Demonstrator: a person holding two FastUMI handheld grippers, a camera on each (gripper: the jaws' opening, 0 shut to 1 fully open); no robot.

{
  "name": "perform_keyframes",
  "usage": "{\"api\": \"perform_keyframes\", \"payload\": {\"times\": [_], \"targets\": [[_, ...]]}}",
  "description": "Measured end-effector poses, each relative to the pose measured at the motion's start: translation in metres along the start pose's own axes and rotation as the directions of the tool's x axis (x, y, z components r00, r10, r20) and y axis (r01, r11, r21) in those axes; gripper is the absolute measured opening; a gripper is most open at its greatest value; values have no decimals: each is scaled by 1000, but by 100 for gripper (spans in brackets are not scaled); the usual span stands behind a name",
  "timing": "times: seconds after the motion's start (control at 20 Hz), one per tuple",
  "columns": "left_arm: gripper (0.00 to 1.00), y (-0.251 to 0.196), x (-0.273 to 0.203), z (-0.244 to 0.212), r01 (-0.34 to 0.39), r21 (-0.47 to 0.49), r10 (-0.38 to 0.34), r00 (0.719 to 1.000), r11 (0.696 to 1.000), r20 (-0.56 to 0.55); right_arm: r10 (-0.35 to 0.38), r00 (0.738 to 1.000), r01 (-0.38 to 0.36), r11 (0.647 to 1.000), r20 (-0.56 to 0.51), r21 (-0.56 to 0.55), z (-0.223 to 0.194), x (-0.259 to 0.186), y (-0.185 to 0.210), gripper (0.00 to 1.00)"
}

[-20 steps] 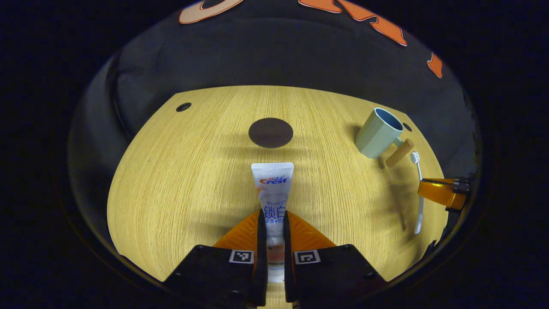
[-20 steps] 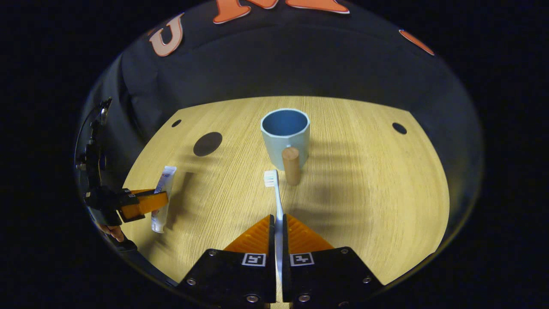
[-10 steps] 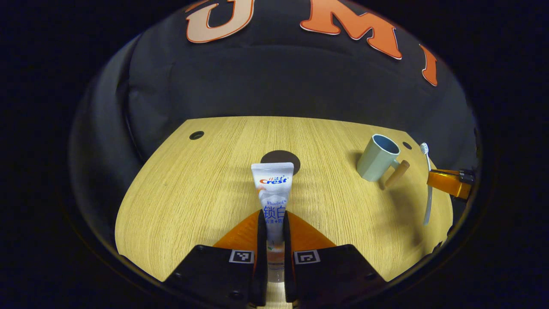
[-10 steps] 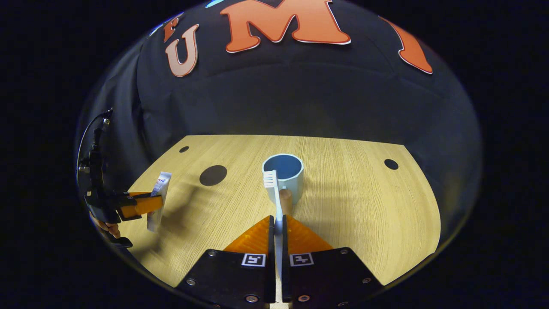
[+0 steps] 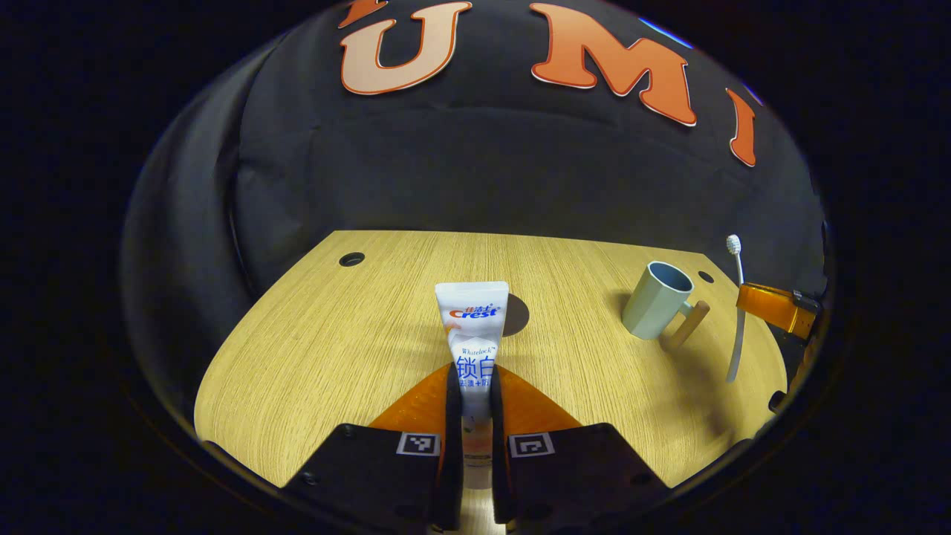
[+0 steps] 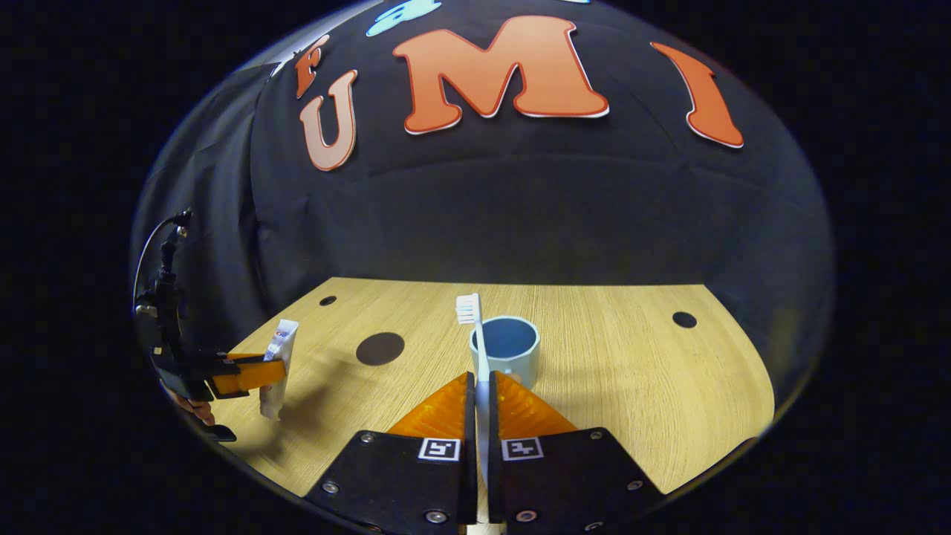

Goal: Put the toothbrush and toothpaste on the desktop into the cup, then pick up the cup and place it on the coaster on the desktop.

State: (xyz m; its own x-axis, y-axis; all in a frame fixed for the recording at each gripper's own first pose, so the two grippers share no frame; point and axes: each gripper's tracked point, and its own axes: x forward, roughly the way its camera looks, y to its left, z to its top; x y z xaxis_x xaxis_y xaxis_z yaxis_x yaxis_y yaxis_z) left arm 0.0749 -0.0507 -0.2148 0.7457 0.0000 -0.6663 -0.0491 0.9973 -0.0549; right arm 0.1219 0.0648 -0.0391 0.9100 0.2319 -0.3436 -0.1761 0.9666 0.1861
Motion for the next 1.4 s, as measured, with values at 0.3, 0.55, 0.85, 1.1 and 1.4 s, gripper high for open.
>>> {"api": "perform_keyframes", "payload": {"times": [0.3, 0.55, 0.85, 1.1, 1.4], "targets": [[20, 1, 2, 4, -24, -11, 25, 996, 1000, 84, -39, 998, 39, 999, 52, 2, -6, 20, -13, 6], [20, 4, 1, 5, -34, -8, 35, 993, 999, 115, -40, 986, 39, 999, 164, 11, 24, 28, -13, 6], [20, 4, -1, 5, -33, -17, 35, 990, 999, 139, -79, 949, 68, 997, 304, 46, 57, 37, -22, 6], [20, 7, -4, 9, -40, -50, 48, 983, 998, 179, -70, 926, 44, 996, 372, 77, 73, 44, -23, 6], [20, 7, -3, 9, -45, -61, 56, 980, 997, 189, -50, 898, 6, 995, 437, 100, 96, 45, -24, 6]]}}
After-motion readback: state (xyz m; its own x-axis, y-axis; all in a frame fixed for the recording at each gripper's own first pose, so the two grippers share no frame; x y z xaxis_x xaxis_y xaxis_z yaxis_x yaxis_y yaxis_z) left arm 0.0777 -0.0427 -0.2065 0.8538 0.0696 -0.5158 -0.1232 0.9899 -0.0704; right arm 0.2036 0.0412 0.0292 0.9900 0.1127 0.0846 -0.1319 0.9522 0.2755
